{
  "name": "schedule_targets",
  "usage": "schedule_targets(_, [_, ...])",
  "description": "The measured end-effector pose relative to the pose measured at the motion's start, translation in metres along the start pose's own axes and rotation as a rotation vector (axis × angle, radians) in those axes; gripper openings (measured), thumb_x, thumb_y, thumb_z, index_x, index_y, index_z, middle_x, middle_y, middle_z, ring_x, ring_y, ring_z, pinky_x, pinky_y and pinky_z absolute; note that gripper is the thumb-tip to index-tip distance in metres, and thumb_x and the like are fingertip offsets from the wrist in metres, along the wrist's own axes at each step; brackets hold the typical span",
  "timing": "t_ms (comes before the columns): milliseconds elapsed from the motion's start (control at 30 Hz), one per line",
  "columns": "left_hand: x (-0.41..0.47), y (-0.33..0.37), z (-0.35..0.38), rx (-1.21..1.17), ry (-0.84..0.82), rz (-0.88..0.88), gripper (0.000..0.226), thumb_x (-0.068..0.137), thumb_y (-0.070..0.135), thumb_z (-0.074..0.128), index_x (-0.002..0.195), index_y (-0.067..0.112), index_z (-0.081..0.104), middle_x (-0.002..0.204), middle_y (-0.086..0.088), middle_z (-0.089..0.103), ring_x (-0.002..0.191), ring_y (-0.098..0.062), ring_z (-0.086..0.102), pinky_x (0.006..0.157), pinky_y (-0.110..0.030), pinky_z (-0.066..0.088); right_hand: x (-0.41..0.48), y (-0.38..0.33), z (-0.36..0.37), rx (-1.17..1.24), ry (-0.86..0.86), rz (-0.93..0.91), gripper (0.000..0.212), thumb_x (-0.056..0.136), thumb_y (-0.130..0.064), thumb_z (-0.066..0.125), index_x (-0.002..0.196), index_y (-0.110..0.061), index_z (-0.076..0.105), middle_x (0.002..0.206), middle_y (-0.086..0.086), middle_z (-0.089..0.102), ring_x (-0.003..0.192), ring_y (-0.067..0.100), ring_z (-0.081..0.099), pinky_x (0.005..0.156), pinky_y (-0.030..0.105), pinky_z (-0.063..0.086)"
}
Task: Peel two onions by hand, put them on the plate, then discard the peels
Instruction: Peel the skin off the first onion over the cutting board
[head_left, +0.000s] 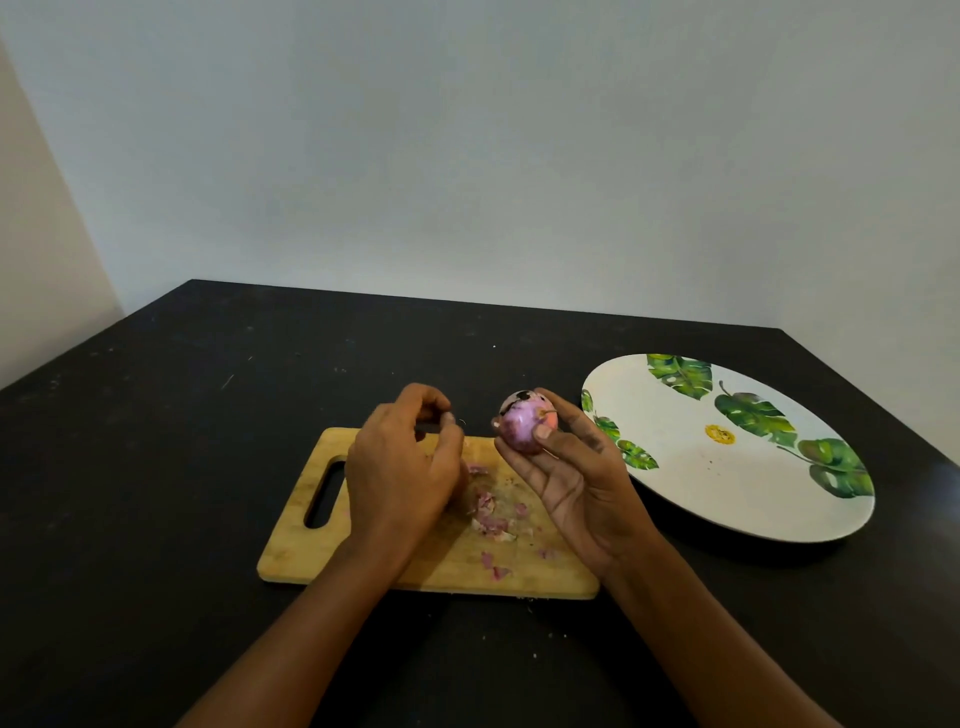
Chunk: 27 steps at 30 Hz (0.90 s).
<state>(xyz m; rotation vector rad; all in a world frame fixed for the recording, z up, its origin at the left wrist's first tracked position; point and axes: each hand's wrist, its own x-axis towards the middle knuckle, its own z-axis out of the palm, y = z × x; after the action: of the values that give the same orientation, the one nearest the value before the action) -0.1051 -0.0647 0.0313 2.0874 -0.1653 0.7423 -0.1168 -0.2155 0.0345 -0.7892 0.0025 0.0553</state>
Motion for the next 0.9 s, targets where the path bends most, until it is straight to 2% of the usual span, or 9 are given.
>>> schedule_targets(67, [-0.001, 0.003, 0.000, -0.048, -0.006, -0.002, 0.007, 0.085, 0.026, 0.064, 0.089, 0.026, 0.058, 0.082, 0.012, 0.061, 0.078, -0.004, 0.060, 0.067, -0.020, 0.049, 0.000, 0.000, -0.001, -0.014, 0.007, 0.001, 0.050, 0.070, 0.003, 0.063, 0.119, -0.005, 0.059, 0.124, 0.023, 0.059, 0.099, 0.037, 0.069, 0.078, 0.038, 0.060])
schedule_targets(133, [-0.002, 0.010, -0.001, -0.158, -0.030, -0.056, 0.016, 0.080, 0.032, 0.069, 0.089, 0.030, 0.055, 0.079, 0.018, 0.061, 0.075, 0.002, 0.061, 0.063, -0.009, 0.047, 0.001, 0.002, -0.001, -0.021, 0.010, -0.007, 0.050, 0.068, 0.004, 0.064, 0.117, -0.005, 0.060, 0.121, 0.021, 0.061, 0.102, 0.038, 0.068, 0.078, 0.039, 0.060])
schedule_targets(200, [-0.004, 0.015, -0.001, -0.255, -0.068, -0.097, 0.028, 0.074, 0.030, 0.075, 0.091, 0.033, 0.053, 0.078, 0.017, 0.063, 0.078, 0.007, 0.061, 0.063, -0.004, 0.046, 0.001, 0.003, -0.002, -0.037, 0.017, -0.017, 0.050, 0.066, 0.006, 0.066, 0.114, -0.007, 0.061, 0.115, 0.018, 0.065, 0.102, 0.037, 0.068, 0.076, 0.039, 0.060])
schedule_targets(333, [-0.007, 0.018, 0.002, -0.312, -0.096, -0.110, 0.039, 0.069, 0.020, 0.080, 0.097, 0.029, 0.054, 0.077, 0.015, 0.067, 0.078, 0.009, 0.063, 0.061, -0.005, 0.046, 0.000, 0.004, -0.002, -0.057, 0.003, -0.027, 0.051, 0.065, 0.010, 0.064, 0.113, -0.007, 0.059, 0.115, 0.018, 0.064, 0.099, 0.034, 0.070, 0.076, 0.039, 0.060])
schedule_targets(633, [-0.013, 0.020, 0.004, -0.421, -0.062, -0.173, 0.034, 0.069, 0.014, 0.079, 0.095, 0.024, 0.059, 0.075, 0.014, 0.069, 0.073, 0.007, 0.066, 0.060, -0.007, 0.048, 0.001, 0.005, -0.002, -0.053, -0.007, -0.040, 0.051, 0.063, 0.012, 0.064, 0.109, -0.008, 0.058, 0.114, 0.018, 0.064, 0.095, 0.032, 0.071, 0.077, 0.039, 0.060])
schedule_targets(800, [-0.014, 0.019, 0.005, -0.506, -0.042, -0.221, 0.030, 0.071, 0.007, 0.077, 0.095, 0.015, 0.060, 0.076, 0.005, 0.072, 0.071, 0.000, 0.068, 0.060, -0.010, 0.050, 0.001, 0.005, -0.003, -0.031, -0.020, -0.032, 0.053, 0.063, 0.013, 0.064, 0.112, -0.007, 0.058, 0.112, 0.019, 0.065, 0.095, 0.033, 0.071, 0.073, 0.037, 0.061])
schedule_targets(900, [-0.013, 0.019, 0.005, -0.506, -0.021, -0.245, 0.031, 0.072, 0.006, 0.076, 0.093, 0.018, 0.058, 0.075, 0.003, 0.071, 0.070, -0.001, 0.067, 0.059, -0.011, 0.050, 0.000, 0.007, -0.003, -0.032, -0.025, -0.012, 0.052, 0.063, 0.013, 0.064, 0.111, -0.006, 0.058, 0.109, 0.018, 0.067, 0.094, 0.033, 0.071, 0.068, 0.035, 0.061])
